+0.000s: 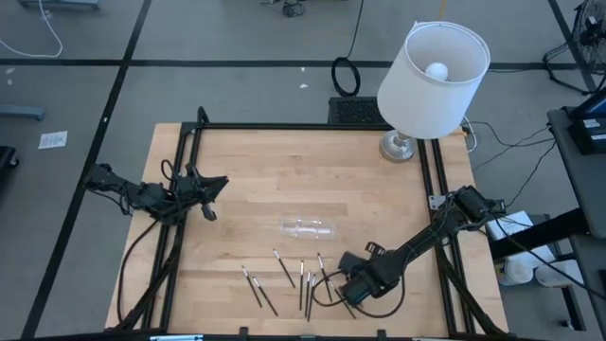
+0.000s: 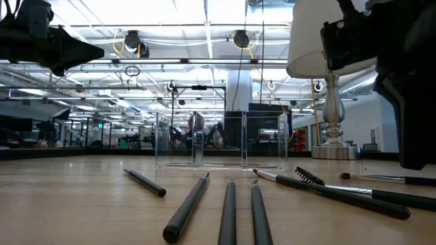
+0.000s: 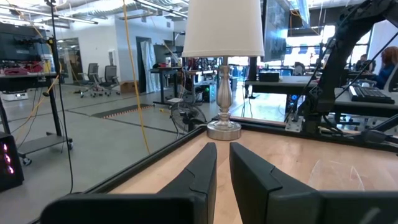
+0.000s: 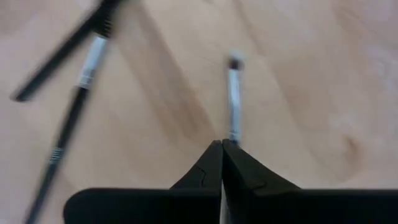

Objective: Pick & Place Makeup Supplies
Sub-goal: Put the makeup brush into the transparent organizer

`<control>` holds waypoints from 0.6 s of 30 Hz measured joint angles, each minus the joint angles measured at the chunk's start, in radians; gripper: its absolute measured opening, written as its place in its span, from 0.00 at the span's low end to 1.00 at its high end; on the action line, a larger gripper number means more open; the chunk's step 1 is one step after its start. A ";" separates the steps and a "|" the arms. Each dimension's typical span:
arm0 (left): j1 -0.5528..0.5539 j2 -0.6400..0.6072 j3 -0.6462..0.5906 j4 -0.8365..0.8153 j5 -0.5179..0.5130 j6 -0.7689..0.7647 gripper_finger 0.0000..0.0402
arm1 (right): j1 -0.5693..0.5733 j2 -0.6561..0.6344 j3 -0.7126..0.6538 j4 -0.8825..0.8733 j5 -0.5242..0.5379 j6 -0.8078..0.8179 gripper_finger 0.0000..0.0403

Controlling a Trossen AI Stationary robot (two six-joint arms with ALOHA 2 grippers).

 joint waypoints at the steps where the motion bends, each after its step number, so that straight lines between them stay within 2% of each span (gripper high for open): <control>1: 0.000 0.000 0.000 0.000 0.000 0.000 0.13 | 0.000 0.000 0.000 0.016 0.000 -0.013 0.00; 5: 0.000 0.000 0.000 0.000 0.000 0.000 0.13 | -0.007 -0.001 0.002 0.029 -0.001 -0.034 0.06; 13: 0.000 0.000 0.000 0.000 0.000 0.000 0.13 | -0.053 -0.002 0.002 -0.026 -0.002 0.001 0.32; 18: 0.000 0.000 0.000 0.000 0.000 0.000 0.13 | -0.077 -0.002 0.002 -0.044 -0.036 0.026 0.39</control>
